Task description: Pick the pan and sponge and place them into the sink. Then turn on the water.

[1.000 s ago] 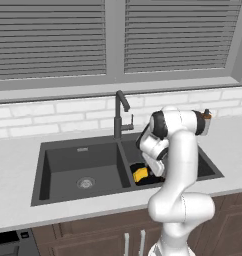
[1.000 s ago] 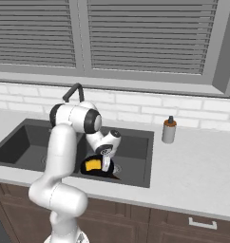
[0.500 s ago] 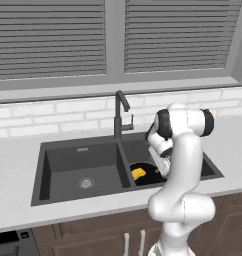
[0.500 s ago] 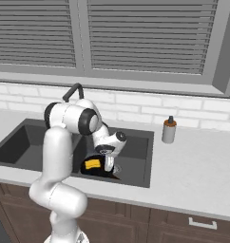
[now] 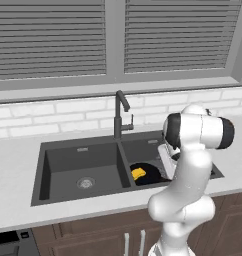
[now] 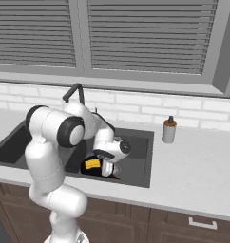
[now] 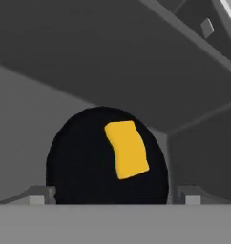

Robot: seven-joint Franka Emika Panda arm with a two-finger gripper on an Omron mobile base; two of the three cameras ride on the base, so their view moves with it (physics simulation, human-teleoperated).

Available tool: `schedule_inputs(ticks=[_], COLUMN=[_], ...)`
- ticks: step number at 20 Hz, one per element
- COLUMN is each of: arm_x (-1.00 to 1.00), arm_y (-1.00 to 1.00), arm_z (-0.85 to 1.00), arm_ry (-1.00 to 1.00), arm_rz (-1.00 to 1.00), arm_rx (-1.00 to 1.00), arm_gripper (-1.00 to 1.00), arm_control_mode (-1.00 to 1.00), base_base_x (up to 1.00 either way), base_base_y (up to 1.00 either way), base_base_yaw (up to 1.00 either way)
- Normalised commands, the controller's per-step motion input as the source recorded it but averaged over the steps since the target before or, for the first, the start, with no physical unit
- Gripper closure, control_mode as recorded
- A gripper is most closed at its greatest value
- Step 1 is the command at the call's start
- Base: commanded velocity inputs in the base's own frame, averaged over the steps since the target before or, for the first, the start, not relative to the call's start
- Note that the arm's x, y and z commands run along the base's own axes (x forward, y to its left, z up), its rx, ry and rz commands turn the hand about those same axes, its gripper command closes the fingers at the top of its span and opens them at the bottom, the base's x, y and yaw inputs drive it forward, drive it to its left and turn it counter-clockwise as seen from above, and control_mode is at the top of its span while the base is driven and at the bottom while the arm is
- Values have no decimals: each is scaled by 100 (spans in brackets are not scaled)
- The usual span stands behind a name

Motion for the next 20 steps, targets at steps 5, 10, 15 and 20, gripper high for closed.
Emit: schedule_inputs(ticks=[5, 10, 15, 20], arm_x=[-1, 0, -3, -7], arm_y=[-18, -17, -1, -5], arm_z=[97, 91, 84, 77], arm_ry=[-11, -9, -1, 0], arm_rz=[2, 0, 0, 0], arm_rx=[9, 7, 24, 41], arm_gripper=[-100, -100, -100, -100], arm_control_mode=[-100, -100, -100, -100], base_base_x=[0, 0, 0, 0], base_base_y=[0, 0, 0, 0], base_base_yaw=[0, 0, 0, 0])
